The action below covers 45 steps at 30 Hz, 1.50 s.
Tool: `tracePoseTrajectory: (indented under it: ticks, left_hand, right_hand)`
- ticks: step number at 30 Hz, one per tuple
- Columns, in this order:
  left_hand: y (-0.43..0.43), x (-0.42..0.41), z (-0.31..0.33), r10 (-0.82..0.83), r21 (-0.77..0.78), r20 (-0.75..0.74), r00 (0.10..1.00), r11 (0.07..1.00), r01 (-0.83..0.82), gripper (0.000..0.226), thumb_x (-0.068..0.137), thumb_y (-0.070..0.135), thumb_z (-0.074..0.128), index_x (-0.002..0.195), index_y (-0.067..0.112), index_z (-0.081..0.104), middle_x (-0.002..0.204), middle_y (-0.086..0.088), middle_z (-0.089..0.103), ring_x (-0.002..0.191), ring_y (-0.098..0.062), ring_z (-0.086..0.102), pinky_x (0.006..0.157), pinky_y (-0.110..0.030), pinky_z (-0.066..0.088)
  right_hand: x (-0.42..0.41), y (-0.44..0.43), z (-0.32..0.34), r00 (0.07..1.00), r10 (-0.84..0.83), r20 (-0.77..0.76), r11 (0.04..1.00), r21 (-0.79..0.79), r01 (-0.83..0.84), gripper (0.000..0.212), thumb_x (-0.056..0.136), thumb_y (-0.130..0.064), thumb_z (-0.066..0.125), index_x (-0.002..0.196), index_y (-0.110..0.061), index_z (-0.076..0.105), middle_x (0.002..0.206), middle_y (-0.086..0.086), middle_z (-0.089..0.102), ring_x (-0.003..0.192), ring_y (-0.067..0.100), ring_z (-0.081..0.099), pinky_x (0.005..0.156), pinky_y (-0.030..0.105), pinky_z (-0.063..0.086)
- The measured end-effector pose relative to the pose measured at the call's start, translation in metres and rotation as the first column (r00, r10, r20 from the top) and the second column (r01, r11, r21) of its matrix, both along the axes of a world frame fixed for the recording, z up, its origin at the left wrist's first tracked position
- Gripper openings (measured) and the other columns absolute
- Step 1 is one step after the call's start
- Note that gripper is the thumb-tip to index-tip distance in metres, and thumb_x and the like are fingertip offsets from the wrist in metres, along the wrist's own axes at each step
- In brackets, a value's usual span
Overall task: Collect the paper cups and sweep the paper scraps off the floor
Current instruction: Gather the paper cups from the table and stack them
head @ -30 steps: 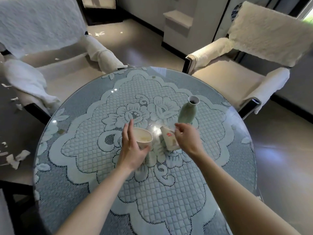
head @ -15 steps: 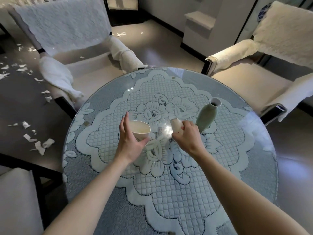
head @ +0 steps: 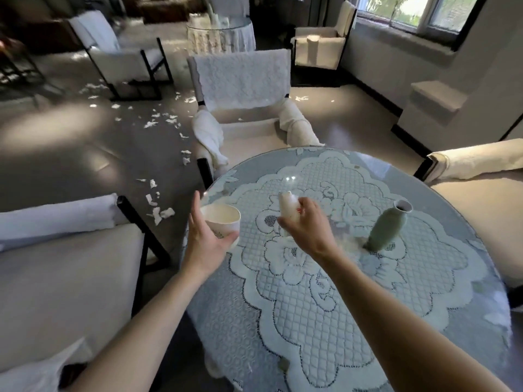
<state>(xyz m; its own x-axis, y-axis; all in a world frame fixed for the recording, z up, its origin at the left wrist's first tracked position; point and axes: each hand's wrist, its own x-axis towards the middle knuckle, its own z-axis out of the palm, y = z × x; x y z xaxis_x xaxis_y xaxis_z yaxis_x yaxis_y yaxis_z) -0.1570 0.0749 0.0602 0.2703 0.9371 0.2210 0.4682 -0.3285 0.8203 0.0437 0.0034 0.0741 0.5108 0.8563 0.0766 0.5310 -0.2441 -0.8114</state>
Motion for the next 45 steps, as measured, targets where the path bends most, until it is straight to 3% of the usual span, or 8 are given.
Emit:
tracePoseTrajectory:
  ticks: [9,16,19,23,30,33,38,45]
  left_hand:
    - [0.026,-0.08,0.038,0.21,0.001,0.009,0.978,0.978,-0.21,0.119,0.071,0.025,0.083,0.152,0.019,-0.004,0.155,-0.009,0.024,0.138,-0.021,0.026,0.097,-0.015,0.02]
    - [0.121,-0.129,0.052,0.271,-0.046,0.03,0.962,0.962,-0.269,0.112,0.073,0.023,0.081,0.152,0.011,0.003,0.156,-0.006,0.023,0.141,-0.018,0.023,0.104,-0.019,0.02]
    - [0.187,-0.152,0.056,0.283,-0.054,0.018,0.959,0.958,-0.282,0.114,0.074,0.026,0.08,0.152,0.014,-0.001,0.157,-0.003,0.021,0.141,-0.02,0.024,0.106,-0.025,0.026]
    - [0.283,-0.194,0.076,0.272,-0.089,0.067,0.96,0.96,-0.266,0.107,0.073,0.023,0.08,0.151,0.019,0.009,0.148,0.002,0.031,0.127,-0.016,0.036,0.07,-0.003,0.04]
    - [0.419,-0.264,0.101,0.346,-0.008,0.007,0.938,0.938,-0.346,0.099,0.069,0.021,0.083,0.148,0.008,0.023,0.146,-0.008,0.035,0.131,-0.022,0.036,0.106,-0.028,0.031]
    - [0.474,-0.279,0.097,0.37,-0.028,0.001,0.929,0.929,-0.37,0.107,0.071,0.024,0.082,0.151,0.012,0.013,0.15,-0.004,0.033,0.134,-0.019,0.035,0.099,-0.019,0.029]
    - [0.59,-0.273,0.084,0.383,-0.007,-0.023,0.923,0.924,-0.383,0.094,0.072,0.027,0.081,0.147,0.017,0.025,0.131,0.003,0.047,0.106,-0.011,0.045,0.08,-0.014,0.03]
    - [0.844,-0.175,0.083,0.285,-0.065,0.037,0.958,0.957,-0.282,0.093,0.072,0.024,0.082,0.145,0.01,0.027,0.132,0.001,0.049,0.117,-0.018,0.048,0.092,-0.026,0.04]
  right_hand:
    - [-0.085,0.052,0.046,0.951,0.182,-0.25,0.983,0.069,-0.17,0.06,0.081,-0.024,0.074,0.132,-0.014,0.045,0.129,0.014,0.043,0.107,0.028,0.054,0.087,0.043,0.055]
    - [-0.137,0.151,0.063,0.942,0.256,-0.217,0.966,0.106,-0.238,0.057,0.083,-0.027,0.073,0.131,-0.015,0.044,0.121,0.014,0.054,0.1,0.03,0.059,0.061,0.025,0.048]
    - [-0.16,0.221,0.065,0.946,0.26,-0.193,0.963,0.128,-0.239,0.056,0.082,-0.028,0.074,0.129,-0.015,0.045,0.12,0.013,0.055,0.102,0.031,0.059,0.067,0.03,0.051]
    - [-0.201,0.323,0.073,0.95,0.233,-0.206,0.966,0.164,-0.201,0.054,0.081,-0.024,0.074,0.125,-0.014,0.046,0.111,0.012,0.059,0.094,0.027,0.061,0.064,0.029,0.052]
    - [-0.272,0.485,0.083,0.938,0.28,-0.202,0.949,0.204,-0.239,0.045,0.08,-0.023,0.072,0.118,-0.015,0.049,0.104,0.008,0.062,0.087,0.019,0.061,0.065,0.023,0.051]
    - [-0.292,0.547,0.075,0.924,0.288,-0.25,0.952,0.181,-0.248,0.048,0.079,-0.021,0.071,0.121,-0.011,0.048,0.112,0.012,0.059,0.099,0.025,0.058,0.082,0.034,0.049]
    - [-0.288,0.663,0.058,0.907,0.304,-0.29,0.947,0.197,-0.254,0.045,0.082,-0.025,0.071,0.119,-0.014,0.049,0.102,0.0,0.057,0.087,0.015,0.054,0.07,0.022,0.038]
    - [-0.187,0.876,0.058,0.922,0.256,-0.291,0.961,0.18,-0.21,0.036,0.081,-0.022,0.07,0.11,-0.017,0.051,0.104,0.008,0.062,0.088,0.022,0.062,0.072,0.034,0.052]
